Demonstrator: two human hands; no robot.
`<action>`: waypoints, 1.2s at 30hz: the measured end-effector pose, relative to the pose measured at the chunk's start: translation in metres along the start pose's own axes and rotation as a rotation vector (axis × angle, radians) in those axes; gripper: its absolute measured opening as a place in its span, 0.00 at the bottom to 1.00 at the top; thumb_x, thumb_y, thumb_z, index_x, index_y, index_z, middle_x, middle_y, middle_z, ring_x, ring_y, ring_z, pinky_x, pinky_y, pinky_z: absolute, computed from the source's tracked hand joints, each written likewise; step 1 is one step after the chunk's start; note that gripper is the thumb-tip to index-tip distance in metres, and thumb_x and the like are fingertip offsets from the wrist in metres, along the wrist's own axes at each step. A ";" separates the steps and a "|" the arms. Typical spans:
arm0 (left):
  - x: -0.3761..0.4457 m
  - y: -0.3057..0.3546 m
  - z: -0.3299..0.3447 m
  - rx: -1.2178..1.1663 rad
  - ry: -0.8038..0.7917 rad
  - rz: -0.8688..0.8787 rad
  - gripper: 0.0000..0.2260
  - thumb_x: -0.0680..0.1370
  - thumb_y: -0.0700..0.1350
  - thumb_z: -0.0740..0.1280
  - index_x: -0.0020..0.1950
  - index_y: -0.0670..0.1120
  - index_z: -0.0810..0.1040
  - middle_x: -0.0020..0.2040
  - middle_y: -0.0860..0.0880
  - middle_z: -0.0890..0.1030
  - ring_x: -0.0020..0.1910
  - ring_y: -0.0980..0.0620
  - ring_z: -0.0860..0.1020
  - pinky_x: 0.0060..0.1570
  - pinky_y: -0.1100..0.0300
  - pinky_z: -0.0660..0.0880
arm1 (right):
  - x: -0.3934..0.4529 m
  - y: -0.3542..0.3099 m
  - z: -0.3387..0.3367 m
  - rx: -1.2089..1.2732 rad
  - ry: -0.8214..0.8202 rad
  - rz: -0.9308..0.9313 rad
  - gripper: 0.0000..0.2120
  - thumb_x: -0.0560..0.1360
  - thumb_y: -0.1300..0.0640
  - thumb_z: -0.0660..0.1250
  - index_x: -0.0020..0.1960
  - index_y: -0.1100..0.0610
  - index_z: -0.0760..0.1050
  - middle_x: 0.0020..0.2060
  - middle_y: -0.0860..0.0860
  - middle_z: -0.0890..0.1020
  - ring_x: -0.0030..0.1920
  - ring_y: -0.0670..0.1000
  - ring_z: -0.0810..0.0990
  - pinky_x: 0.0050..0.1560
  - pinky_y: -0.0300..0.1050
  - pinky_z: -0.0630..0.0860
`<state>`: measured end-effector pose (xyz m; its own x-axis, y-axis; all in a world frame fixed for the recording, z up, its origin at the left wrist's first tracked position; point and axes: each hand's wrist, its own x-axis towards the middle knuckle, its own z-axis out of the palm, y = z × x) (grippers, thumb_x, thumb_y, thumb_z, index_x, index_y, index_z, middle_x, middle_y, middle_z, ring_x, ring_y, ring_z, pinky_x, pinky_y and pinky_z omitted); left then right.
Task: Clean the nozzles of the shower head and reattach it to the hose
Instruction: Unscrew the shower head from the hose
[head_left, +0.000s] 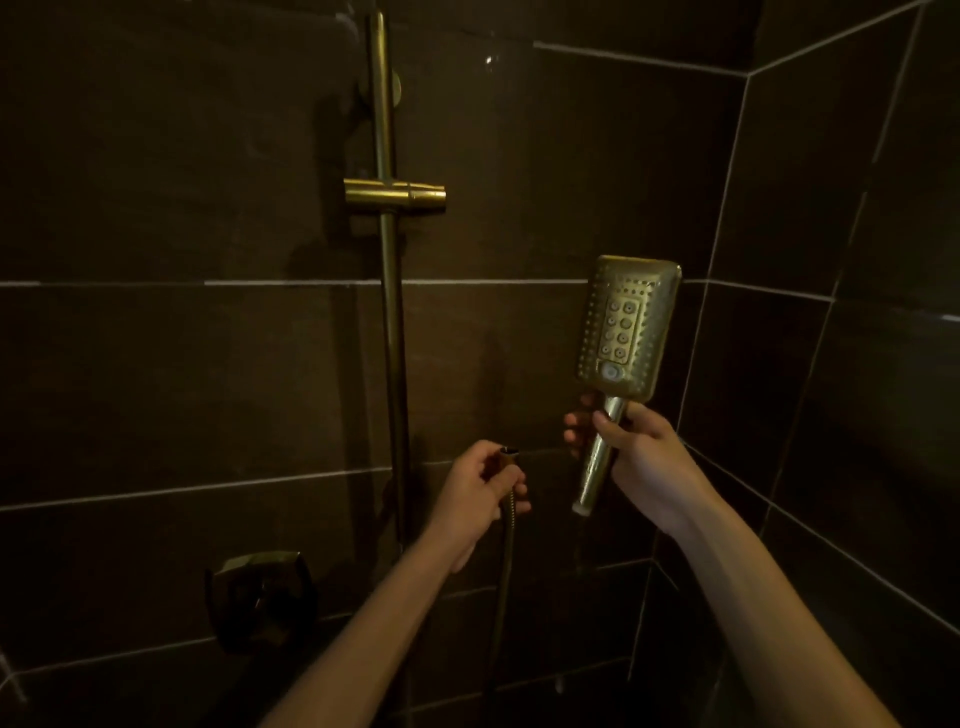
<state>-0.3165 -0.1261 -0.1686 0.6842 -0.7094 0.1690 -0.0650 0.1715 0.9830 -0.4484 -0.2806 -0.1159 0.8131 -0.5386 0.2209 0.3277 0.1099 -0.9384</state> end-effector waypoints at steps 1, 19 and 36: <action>0.009 0.011 -0.002 0.028 -0.008 0.019 0.07 0.80 0.35 0.63 0.53 0.46 0.77 0.49 0.45 0.78 0.48 0.50 0.81 0.51 0.49 0.83 | 0.003 -0.004 -0.001 -0.019 0.009 -0.006 0.13 0.79 0.61 0.64 0.62 0.57 0.78 0.54 0.57 0.84 0.55 0.56 0.83 0.56 0.53 0.77; 0.139 0.261 -0.015 0.791 0.277 0.558 0.11 0.79 0.40 0.68 0.61 0.45 0.79 0.55 0.47 0.81 0.54 0.52 0.78 0.55 0.56 0.77 | 0.055 -0.060 0.022 0.032 -0.015 -0.084 0.10 0.79 0.64 0.62 0.59 0.61 0.77 0.46 0.56 0.83 0.47 0.52 0.84 0.51 0.48 0.78; 0.163 0.319 -0.053 1.254 0.380 0.552 0.12 0.78 0.40 0.68 0.61 0.40 0.77 0.57 0.41 0.80 0.58 0.45 0.79 0.54 0.55 0.77 | 0.070 -0.073 0.037 -0.018 -0.026 -0.101 0.11 0.78 0.64 0.63 0.59 0.60 0.77 0.53 0.59 0.80 0.56 0.56 0.81 0.56 0.50 0.76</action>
<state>-0.1877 -0.1508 0.1683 0.4968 -0.4939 0.7136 -0.8368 -0.4905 0.2432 -0.3979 -0.2949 -0.0218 0.7886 -0.5243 0.3214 0.4002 0.0408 -0.9155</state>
